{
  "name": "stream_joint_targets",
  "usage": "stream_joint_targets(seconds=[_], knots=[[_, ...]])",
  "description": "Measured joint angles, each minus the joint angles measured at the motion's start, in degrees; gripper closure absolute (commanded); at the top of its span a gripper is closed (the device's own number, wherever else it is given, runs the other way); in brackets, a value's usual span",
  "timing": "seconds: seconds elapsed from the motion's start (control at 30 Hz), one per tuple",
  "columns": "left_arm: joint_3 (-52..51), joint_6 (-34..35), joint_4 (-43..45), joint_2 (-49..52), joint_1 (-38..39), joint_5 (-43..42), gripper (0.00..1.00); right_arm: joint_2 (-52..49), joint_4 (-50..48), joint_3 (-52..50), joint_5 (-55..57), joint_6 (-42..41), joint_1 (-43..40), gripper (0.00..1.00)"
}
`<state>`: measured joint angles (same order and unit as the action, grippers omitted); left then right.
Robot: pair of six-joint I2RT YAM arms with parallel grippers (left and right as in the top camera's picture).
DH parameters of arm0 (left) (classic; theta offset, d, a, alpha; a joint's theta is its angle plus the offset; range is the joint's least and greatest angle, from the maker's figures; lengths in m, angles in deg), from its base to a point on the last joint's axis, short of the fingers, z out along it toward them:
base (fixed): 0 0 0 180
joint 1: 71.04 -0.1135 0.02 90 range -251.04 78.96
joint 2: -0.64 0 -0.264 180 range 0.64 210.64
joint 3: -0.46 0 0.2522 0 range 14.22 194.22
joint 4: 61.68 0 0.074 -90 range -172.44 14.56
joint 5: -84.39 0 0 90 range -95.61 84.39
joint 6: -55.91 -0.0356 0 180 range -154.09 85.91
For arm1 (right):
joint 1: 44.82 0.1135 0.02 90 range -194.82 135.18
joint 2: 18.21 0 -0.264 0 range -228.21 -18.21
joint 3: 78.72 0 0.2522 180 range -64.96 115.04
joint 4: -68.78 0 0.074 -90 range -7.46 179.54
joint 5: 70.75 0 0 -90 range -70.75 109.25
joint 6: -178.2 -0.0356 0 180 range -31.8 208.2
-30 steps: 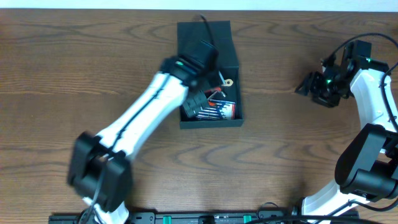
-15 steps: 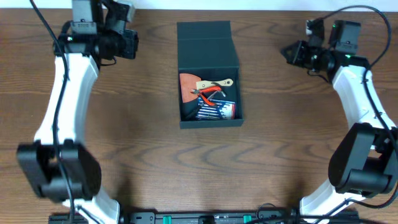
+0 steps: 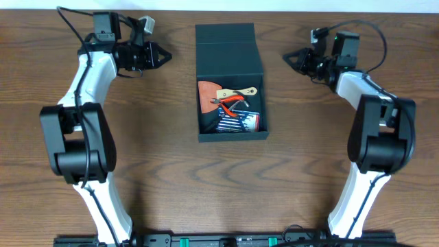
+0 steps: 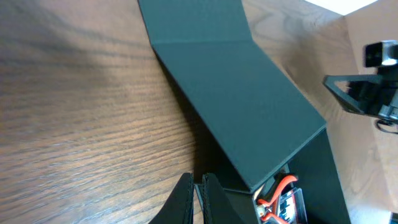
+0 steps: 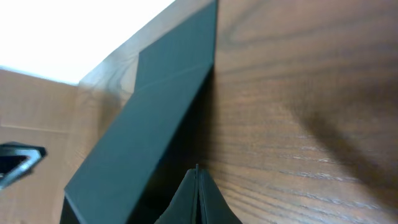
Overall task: Pack container
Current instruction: 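Raise both grippers to the box's back corners at the lid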
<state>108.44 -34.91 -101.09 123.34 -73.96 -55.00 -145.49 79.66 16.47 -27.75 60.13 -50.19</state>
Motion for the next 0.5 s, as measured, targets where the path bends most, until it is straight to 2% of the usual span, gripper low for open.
stream_joint_targets(seconds=[0.27, 0.5], knots=[[0.00, 1.29, 2.01, 7.96, 2.34, -0.22, 0.94, -6.23, -6.34, -0.04, -1.81, -8.68, 3.21, 0.99], [0.00, 3.02, 6.75, 9.33, 4.24, -0.39, 0.94, -8.33, -8.31, -0.07, -2.29, -11.04, 4.98, 0.99]])
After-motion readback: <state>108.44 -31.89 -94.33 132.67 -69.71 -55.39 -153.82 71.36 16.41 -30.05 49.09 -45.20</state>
